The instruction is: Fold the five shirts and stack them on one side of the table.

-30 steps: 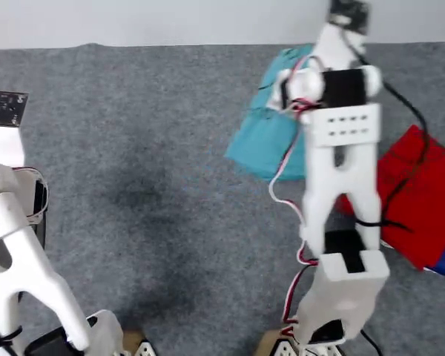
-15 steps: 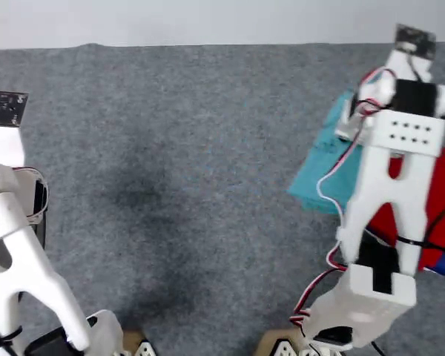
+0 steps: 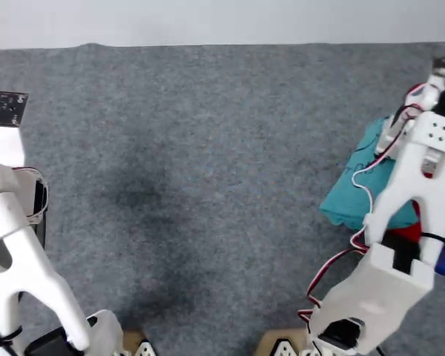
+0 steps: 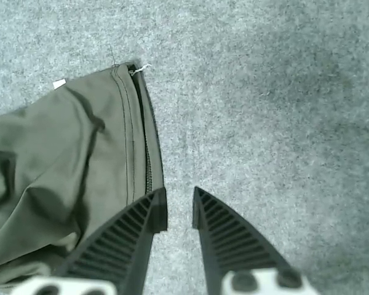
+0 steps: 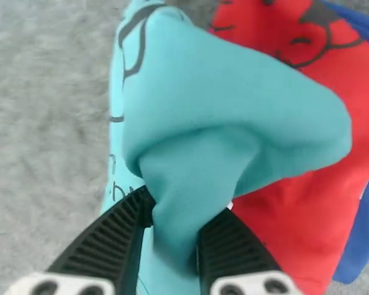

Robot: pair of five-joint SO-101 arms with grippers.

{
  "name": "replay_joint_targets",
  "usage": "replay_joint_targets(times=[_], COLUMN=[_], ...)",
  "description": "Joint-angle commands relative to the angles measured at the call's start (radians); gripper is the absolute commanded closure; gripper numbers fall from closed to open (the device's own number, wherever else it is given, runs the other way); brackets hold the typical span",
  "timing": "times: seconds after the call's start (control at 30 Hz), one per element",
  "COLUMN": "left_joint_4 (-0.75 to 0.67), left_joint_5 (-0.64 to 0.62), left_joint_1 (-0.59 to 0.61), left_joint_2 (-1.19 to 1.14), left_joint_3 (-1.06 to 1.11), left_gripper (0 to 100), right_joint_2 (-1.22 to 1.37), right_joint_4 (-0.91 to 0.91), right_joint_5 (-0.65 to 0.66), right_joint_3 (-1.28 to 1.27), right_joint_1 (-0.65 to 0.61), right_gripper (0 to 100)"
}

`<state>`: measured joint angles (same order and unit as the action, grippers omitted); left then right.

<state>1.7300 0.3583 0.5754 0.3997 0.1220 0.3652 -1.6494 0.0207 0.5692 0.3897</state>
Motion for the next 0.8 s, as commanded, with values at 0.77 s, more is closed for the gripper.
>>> replay_joint_targets(times=[0.77], left_joint_4=[0.021], left_joint_5=[0.009], left_joint_1=[-0.006], left_joint_2=[0.031], left_joint_3=[-0.005], left_gripper=[92], right_joint_2=[0.128], right_joint_4=[0.156], right_joint_5=[0.135], right_joint_3=[0.012], right_joint_1=[0.306], right_gripper=[99.1])
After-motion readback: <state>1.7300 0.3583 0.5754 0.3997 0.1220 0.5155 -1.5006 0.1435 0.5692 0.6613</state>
